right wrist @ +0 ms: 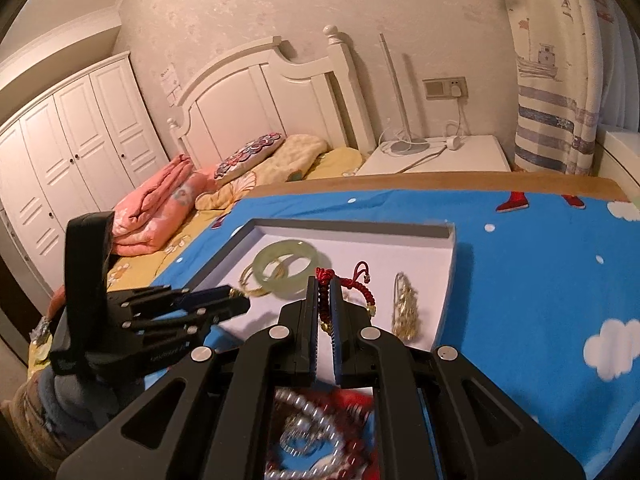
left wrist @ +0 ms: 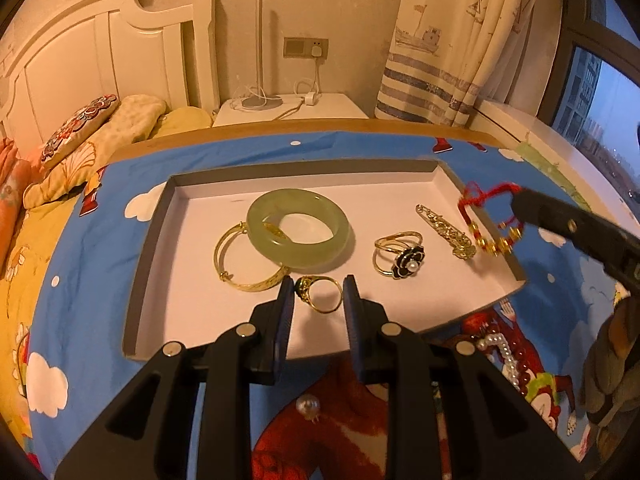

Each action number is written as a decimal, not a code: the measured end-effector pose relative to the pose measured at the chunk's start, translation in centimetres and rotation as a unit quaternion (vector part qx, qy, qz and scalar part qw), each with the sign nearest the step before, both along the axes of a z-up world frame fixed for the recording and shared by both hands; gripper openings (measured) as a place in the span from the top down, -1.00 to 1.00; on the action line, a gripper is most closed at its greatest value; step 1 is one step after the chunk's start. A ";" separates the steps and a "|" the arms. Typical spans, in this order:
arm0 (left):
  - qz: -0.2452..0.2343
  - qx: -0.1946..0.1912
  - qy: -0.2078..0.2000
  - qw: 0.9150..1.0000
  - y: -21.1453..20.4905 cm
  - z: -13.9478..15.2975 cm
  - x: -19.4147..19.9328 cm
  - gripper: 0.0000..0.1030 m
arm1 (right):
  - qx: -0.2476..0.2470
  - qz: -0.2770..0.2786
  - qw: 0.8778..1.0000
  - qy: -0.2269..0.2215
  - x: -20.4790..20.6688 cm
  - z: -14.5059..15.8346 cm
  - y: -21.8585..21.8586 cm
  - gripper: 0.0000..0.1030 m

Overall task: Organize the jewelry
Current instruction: 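Lower the gold ring and red bracelet into the grey box and open both tools, then withdraw left tool while right tool moves toward the pearl necklace, then grasp the pearl necklace with right tool while left tool grasps the red-brown bead bracelet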

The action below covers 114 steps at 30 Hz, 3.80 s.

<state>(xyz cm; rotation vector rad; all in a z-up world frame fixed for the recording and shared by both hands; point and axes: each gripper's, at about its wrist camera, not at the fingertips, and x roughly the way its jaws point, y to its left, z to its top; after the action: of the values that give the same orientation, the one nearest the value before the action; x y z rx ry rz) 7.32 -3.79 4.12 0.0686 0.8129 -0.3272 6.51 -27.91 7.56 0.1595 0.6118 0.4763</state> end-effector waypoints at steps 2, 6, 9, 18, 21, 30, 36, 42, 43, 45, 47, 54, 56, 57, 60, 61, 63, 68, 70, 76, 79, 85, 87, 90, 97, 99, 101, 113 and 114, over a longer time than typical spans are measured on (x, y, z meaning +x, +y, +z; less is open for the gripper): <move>0.000 0.002 0.001 1.000 -0.1 0.0 0.4 0.53 | -0.007 -0.002 1.000 0.001 1.0 0.0 0.2 0.86; 0.000 0.003 0.003 1.000 -0.3 -0.1 1.1 0.53 | -0.023 -0.004 1.000 0.009 3.2 -0.3 0.7 0.86; -0.004 0.004 0.007 1.000 -0.6 -0.3 1.5 0.53 | -0.039 -0.006 0.999 0.012 4.6 -0.3 1.4 0.86; 0.009 -0.005 0.013 1.000 -0.3 -1.0 1.8 -0.17 | -0.055 -0.019 0.997 0.049 7.3 -1.7 2.1 0.77; 0.022 -0.010 -0.001 1.000 0.6 -0.5 1.2 -0.47 | -0.047 -0.027 0.997 0.045 6.6 -1.6 1.4 0.06; 0.087 -0.047 -0.005 0.995 5.7 -0.1 -2.2 -0.73 | -0.026 -0.037 0.999 0.016 1.2 -0.7 -1.6 -0.26; 0.123 -0.052 -0.001 0.991 9.6 -0.2 -6.4 -0.85 | -0.026 -0.031 0.999 0.024 -3.8 -1.6 -3.8 -0.22; 0.139 -0.056 0.039 0.988 12.0 -2.7 -8.2 -0.91 | -0.085 0.010 0.996 0.040 -7.3 -3.2 -1.8 0.04; 0.141 -0.071 0.042 0.987 12.6 -2.8 -8.0 -0.91 | -0.090 0.016 0.995 0.041 -7.4 -3.4 -1.3 0.07; 0.143 -0.094 0.049 0.984 13.3 -3.0 -7.7 -0.91 | -0.105 0.022 0.993 0.043 -7.1 -3.7 -0.3 0.17; 0.141 -0.100 0.051 0.984 13.5 -3.1 -7.6 -0.95 | -0.130 0.027 0.990 0.039 -6.8 -4.0 0.9 0.38; 0.139 -0.093 0.052 0.985 12.9 -3.2 -7.5 -0.95 | -0.222 0.063 0.973 0.020 -5.4 -5.1 4.5 0.56; 0.138 -0.093 0.052 0.985 12.9 -3.2 -7.4 -0.95 | -0.223 0.079 0.971 0.026 -5.0 -5.5 4.8 0.67; 0.139 -0.094 0.052 0.985 12.9 -3.3 -7.4 -0.95 | -0.224 0.083 0.971 0.027 -4.9 -5.6 4.8 0.68; 0.139 -0.091 0.052 0.985 12.8 -3.2 -7.4 -0.95 | -0.220 0.088 0.971 0.014 -5.6 -5.3 4.8 0.82; 0.139 -0.089 0.052 0.985 12.8 -3.3 -7.4 -0.95 | -0.217 0.088 0.972 0.003 -6.0 -5.0 4.7 0.83; 0.139 -0.085 0.053 0.985 12.7 -3.3 -7.3 -0.95 | -0.201 0.091 0.975 -0.015 -6.6 -4.4 4.4 0.83; 0.139 -0.080 0.054 0.986 12.5 -3.3 -7.2 -0.95 | -0.122 0.111 0.986 -0.021 -7.8 -2.4 3.0 0.83; 0.137 -0.070 0.055 0.987 12.2 -3.4 -7.1 -0.95 | -0.087 0.137 0.987 -0.008 -8.3 -1.8 3.1 0.83; 0.140 -0.087 0.053 0.985 12.7 -3.4 -7.2 -0.95 | -0.058 0.220 0.974 -0.004 -10.9 -1.1 7.8 0.83; 0.161 -0.121 0.048 0.978 14.0 -3.3 -7.5 -0.95 | -0.073 0.240 0.968 0.003 -11.3 -1.9 10.2 0.83; 0.161 -0.129 0.046 0.977 14.2 -3.1 -7.7 -0.95 | -0.015 0.227 0.974 0.018 -11.1 -1.7 8.9 0.83; 0.156 -0.120 0.045 0.979 13.8 -2.7 -7.8 -0.95 | 0.043 0.221 0.974 0.016 -11.1 -0.4 6.1 0.83; 0.130 -0.110 0.036 0.985 12.3 -1.6 -8.0 -0.95 | 0.128 0.202 0.971 0.016 -11.2 0.8 1.3 0.82; 0.009 -0.055 0.013 0.998 3.6 0.8 -7.9 -0.95 | 0.188 0.091 0.978 0.019 -11.9 -0.3 -8.6 0.82; -0.020 -0.040 0.016 0.999 1.2 0.6 -7.5 -0.95 | 0.196 0.066 0.978 0.016 -12.7 -0.7 -10.8 0.82; -0.062 -0.017 0.017 0.998 -2.0 0.3 -7.4 -0.92 | 0.202 0.048 0.978 0.013 -13.3 -0.9 -12.4 0.82; -0.144 0.077 0.055 0.985 -8.8 -2.5 -4.4 0.05 | 0.216 0.024 0.976 0.004 -14.5 -2.7 -15.0 0.82; -0.148 0.076 0.053 0.985 -8.8 -2.4 -4.4 0.19 | 0.220 0.023 0.975 0.006 -14.3 -2.9 -15.1 0.82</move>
<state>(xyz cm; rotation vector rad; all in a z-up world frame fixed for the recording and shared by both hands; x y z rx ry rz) 2.94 -12.60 1.77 0.3186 0.9340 -0.5523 -7.79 -43.03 4.63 0.5714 0.5148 0.6517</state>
